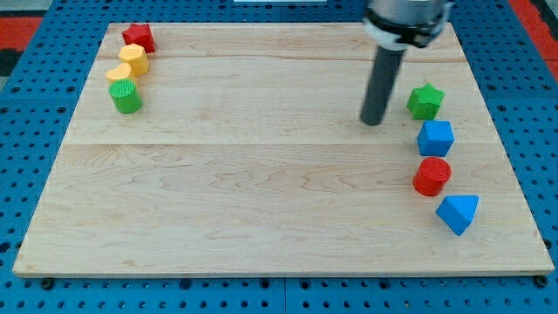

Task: Move the green circle towards top center

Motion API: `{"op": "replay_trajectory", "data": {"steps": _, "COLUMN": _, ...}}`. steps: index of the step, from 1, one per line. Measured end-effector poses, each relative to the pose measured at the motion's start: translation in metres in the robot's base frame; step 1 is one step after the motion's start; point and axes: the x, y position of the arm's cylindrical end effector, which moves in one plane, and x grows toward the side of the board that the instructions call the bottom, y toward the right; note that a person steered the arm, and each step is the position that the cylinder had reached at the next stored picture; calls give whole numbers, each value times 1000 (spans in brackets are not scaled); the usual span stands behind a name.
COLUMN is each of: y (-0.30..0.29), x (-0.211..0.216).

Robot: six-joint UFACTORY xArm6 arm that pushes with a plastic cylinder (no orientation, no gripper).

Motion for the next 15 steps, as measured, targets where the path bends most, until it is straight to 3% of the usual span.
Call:
{"op": "replay_trajectory", "data": {"steps": 1, "y": -83, "x": 2}}
{"op": "replay_trajectory", "data": {"steps": 3, "y": -384, "x": 52}}
{"op": "replay_trajectory", "data": {"steps": 4, "y": -399, "x": 46}}
{"op": "replay_trajectory", "data": {"steps": 6, "y": -325, "x": -11}}
{"op": "replay_trajectory", "data": {"steps": 7, "y": -310, "x": -22}}
{"op": "replay_trajectory", "data": {"steps": 8, "y": -359, "x": -20}}
{"op": "replay_trajectory", "data": {"steps": 9, "y": -338, "x": -51}}
{"op": "replay_trajectory", "data": {"steps": 12, "y": -220, "x": -42}}
{"op": "replay_trajectory", "data": {"steps": 15, "y": -205, "x": -105}}
